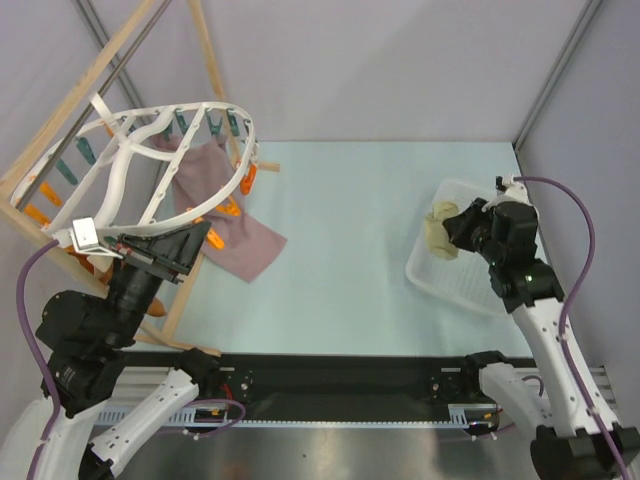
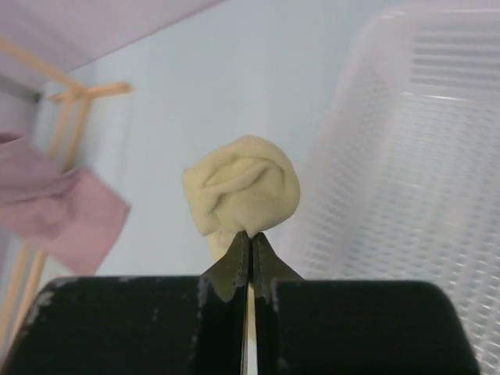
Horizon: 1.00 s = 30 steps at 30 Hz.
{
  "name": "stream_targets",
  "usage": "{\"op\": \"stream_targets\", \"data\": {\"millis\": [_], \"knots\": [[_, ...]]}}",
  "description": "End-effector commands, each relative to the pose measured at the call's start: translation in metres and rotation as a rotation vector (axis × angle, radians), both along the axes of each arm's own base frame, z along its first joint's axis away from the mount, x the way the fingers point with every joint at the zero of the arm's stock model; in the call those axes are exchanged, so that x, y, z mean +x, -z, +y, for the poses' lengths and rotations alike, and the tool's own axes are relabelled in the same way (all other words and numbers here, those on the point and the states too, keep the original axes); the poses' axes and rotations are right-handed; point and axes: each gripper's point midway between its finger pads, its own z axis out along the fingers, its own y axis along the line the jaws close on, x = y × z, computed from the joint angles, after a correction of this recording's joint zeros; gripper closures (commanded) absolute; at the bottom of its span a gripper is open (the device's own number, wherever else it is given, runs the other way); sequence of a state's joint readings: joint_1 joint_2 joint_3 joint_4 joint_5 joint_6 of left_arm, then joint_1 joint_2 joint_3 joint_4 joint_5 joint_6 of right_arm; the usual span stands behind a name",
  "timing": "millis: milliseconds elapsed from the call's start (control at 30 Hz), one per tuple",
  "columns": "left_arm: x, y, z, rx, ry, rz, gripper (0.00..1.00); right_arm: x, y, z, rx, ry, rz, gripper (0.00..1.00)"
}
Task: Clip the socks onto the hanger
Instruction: Pick up the sock from the bin, then clamp the sock onto the hanger.
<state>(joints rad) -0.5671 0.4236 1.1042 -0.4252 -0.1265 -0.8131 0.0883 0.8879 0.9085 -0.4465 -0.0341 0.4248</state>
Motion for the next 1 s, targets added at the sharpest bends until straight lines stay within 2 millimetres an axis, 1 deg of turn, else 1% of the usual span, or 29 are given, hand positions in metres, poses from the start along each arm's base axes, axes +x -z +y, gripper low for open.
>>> {"op": "stream_targets", "data": {"millis": [0,33,67,100,133,167,233,267,333,367,400,433,467,500,533,567,600,633,667,700,733,767,833,867,900,967], "knots": [[-0.009,-0.006,-0.009,-0.013,0.072,-0.022,1.00,-0.039,-0.044,0.042,0.062,-0.179,-0.102,1.00],[-0.010,-0.006,-0.009,-0.013,0.074,-0.024,1.00,-0.049,-0.052,0.056,0.090,-0.239,-0.124,1.00],[-0.011,-0.007,-0.010,-0.013,0.081,-0.027,1.00,-0.063,-0.065,0.072,0.140,-0.316,-0.160,1.00],[-0.012,-0.008,-0.013,-0.016,0.095,-0.034,1.00,-0.071,-0.069,0.084,0.193,-0.366,-0.167,1.00],[-0.013,-0.009,-0.014,-0.017,0.106,-0.038,1.00,-0.089,-0.075,0.109,0.246,-0.504,-0.174,1.00],[-0.014,-0.010,-0.015,-0.020,0.113,-0.041,1.00,-0.096,-0.089,0.122,0.280,-0.570,-0.231,1.00],[-0.015,-0.011,-0.016,-0.034,0.123,-0.043,1.00,-0.112,-0.100,0.140,0.343,-0.653,-0.248,1.00],[-0.015,-0.012,-0.017,-0.039,0.124,-0.043,1.00,-0.124,-0.111,0.156,0.371,-0.732,-0.283,1.00],[-0.020,-0.013,-0.021,-0.042,0.162,-0.051,1.00,-0.135,-0.119,0.176,0.430,-0.797,-0.266,1.00],[-0.021,-0.013,-0.022,-0.044,0.167,-0.054,1.00,-0.149,-0.131,0.192,0.471,-0.861,-0.291,1.00],[-0.022,-0.014,-0.022,-0.047,0.172,-0.057,1.00,-0.154,-0.136,0.202,0.496,-0.891,-0.299,1.00],[-0.022,-0.015,-0.023,-0.047,0.177,-0.059,1.00,-0.152,-0.140,0.214,0.525,-0.890,-0.281,1.00],[-0.024,-0.016,-0.025,-0.046,0.193,-0.068,1.00,-0.156,-0.150,0.224,0.554,-0.909,-0.297,1.00],[-0.024,-0.017,-0.026,-0.044,0.201,-0.077,1.00,-0.167,-0.150,0.238,0.575,-0.949,-0.267,1.00],[-0.025,-0.018,-0.029,-0.039,0.212,-0.084,1.00,-0.166,-0.157,0.253,0.630,-0.946,-0.257,1.00],[-0.027,-0.021,-0.031,-0.036,0.227,-0.098,1.00,-0.170,-0.165,0.263,0.664,-0.966,-0.245,1.00],[-0.028,-0.021,-0.032,-0.032,0.235,-0.106,1.00,-0.179,-0.168,0.275,0.705,-1.001,-0.212,1.00],[-0.029,-0.022,-0.033,-0.029,0.241,-0.115,1.00,-0.176,-0.163,0.292,0.728,-1.015,-0.168,1.00],[-0.031,-0.025,-0.034,-0.029,0.253,-0.137,1.00,-0.179,-0.172,0.300,0.791,-1.011,-0.111,1.00],[-0.030,-0.024,-0.035,-0.021,0.253,-0.143,1.00,-0.185,-0.173,0.309,0.811,-1.028,-0.077,1.00],[-0.030,-0.023,-0.036,-0.014,0.255,-0.149,1.00,-0.186,-0.174,0.317,0.825,-1.031,-0.049,1.00],[-0.033,-0.025,-0.035,-0.012,0.258,-0.167,1.00,-0.185,-0.168,0.328,0.842,-1.029,0.002,1.00],[-0.033,-0.024,-0.035,0.003,0.256,-0.189,1.00,-0.190,-0.181,0.337,0.900,-1.053,0.006,1.00],[-0.033,-0.023,-0.035,0.010,0.252,-0.199,1.00,-0.188,-0.177,0.343,0.926,-1.041,0.046,1.00],[-0.034,-0.023,-0.036,0.013,0.257,-0.210,1.00,-0.188,-0.183,0.345,0.946,-1.041,0.050,1.00],[-0.035,-0.024,-0.037,0.019,0.261,-0.227,1.00,-0.186,-0.185,0.348,0.962,-1.034,0.069,1.00]]}}
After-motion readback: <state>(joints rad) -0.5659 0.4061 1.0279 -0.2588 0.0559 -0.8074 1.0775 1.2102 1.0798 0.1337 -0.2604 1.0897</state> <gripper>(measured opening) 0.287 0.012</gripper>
